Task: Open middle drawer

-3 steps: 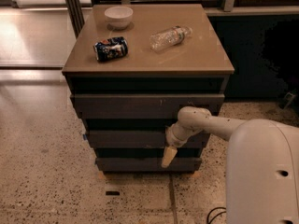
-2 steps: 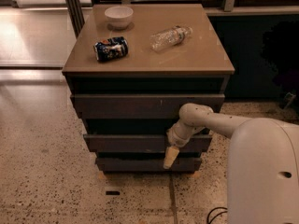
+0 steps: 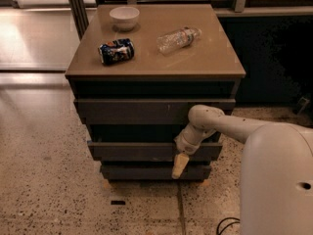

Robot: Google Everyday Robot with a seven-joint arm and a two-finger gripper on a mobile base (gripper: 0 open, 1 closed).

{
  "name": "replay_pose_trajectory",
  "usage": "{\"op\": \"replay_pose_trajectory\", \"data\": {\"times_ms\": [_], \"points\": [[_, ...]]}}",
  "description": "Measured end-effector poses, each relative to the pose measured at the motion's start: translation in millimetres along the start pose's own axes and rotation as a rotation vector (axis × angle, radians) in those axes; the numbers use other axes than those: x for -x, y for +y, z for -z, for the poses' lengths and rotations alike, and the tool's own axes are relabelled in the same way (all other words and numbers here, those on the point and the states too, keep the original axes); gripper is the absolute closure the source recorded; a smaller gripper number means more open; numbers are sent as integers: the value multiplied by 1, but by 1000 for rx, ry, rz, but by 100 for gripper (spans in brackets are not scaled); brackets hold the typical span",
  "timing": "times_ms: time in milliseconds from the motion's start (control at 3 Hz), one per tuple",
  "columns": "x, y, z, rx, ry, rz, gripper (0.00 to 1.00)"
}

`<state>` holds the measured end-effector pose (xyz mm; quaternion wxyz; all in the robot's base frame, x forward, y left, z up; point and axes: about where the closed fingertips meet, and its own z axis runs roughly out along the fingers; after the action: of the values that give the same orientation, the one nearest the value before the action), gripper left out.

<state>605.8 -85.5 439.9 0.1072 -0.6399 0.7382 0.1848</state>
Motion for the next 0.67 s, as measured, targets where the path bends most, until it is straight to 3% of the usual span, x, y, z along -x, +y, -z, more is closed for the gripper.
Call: {"op": "replay_pose_trajectory", "data": {"times_ms": [667], "points": [[-3,12,-13,50,-11,-8,0]]}}
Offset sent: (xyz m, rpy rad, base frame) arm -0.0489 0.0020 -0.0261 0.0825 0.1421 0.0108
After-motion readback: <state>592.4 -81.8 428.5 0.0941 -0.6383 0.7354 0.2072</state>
